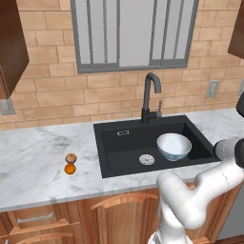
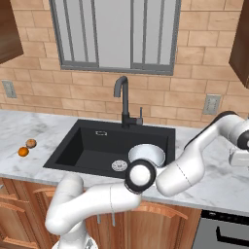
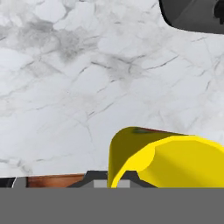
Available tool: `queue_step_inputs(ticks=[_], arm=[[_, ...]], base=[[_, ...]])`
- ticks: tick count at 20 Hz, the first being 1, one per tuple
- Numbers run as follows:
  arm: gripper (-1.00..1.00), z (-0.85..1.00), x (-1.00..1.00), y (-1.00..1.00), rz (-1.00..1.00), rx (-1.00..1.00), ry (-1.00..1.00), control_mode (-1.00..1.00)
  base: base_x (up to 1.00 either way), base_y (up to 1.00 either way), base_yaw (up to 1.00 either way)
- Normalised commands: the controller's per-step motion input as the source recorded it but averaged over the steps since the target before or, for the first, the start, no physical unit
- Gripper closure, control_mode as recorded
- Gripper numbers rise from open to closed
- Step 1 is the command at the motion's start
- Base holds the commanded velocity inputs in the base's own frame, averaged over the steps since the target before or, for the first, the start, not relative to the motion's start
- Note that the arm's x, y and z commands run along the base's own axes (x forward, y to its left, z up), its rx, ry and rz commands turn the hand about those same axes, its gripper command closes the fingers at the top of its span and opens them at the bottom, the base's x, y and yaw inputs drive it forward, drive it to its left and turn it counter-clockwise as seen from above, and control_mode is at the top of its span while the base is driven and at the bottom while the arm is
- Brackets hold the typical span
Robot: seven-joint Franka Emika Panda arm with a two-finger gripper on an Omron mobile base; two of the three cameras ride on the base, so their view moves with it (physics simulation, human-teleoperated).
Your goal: Remove the tangerine and tangerine from the sink. Then move the bowl and cup from the counter to the sink for washing.
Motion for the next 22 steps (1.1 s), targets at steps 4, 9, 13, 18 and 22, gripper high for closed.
queue_step_inputs(ticks=[4,9,13,18,22], arm=[[1.00,0.18,-0.24,0.13,-0.10,-0.02,0.00,-1.00],[1.00,0.20,-0.23,0.15,-0.06,-0.02,0.00,-1.00],[1.00,0.19,-0.16,0.25,-0.04,-0.04,0.00,-1.00],[1.00,0.19,-0.10,0.34,-0.03,-0.14,0.00,-1.00],[1.00,0.06,-0.09,0.41,0.00,-0.30,-0.01,-1.00]], base=[[0.00,0.00,0.00],[0.00,0.00,0.00],[0.00,0.00,0.00],[0.00,0.00,0.00],[0.00,0.00,0.00]])
